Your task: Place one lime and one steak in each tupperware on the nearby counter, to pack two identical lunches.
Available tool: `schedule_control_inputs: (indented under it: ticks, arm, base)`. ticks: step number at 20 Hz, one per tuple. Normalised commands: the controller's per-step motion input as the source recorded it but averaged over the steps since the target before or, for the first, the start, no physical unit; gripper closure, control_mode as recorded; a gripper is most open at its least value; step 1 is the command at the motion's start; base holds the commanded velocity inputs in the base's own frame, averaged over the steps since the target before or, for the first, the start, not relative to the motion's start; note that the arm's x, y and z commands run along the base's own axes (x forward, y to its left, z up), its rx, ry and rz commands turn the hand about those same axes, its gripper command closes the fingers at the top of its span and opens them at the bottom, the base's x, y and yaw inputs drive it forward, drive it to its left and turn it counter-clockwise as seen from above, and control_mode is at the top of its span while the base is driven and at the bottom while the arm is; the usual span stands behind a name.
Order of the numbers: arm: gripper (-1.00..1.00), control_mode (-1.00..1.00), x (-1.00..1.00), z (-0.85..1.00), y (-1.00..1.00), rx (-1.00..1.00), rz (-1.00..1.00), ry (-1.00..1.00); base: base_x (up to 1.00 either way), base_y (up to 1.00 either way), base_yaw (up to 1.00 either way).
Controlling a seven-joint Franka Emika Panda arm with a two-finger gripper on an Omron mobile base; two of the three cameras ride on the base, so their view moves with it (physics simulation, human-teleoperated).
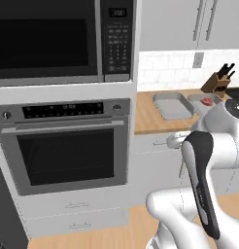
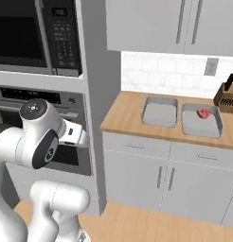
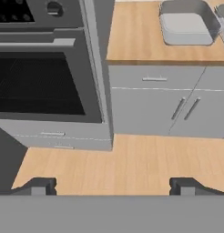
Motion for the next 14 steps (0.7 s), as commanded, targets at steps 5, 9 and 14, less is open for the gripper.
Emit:
schedule_control_inputs:
  ticks: [5,9,14]
  arm:
    - [-1.00,1.00,0.00,0.00,0.00,0.00,0.00,0.00]
    - [-1.00,1.00,0.00,0.00,0.00,0.00,0.00,0.00]
    - [-1.00,1.00,0.00,0.00,0.00,0.00,0.00,0.00]
  base:
    - [0.03,1.00,0.00]
    - [-0.87,1.00,0.00]
    - [-1.00,0.33,0.02]
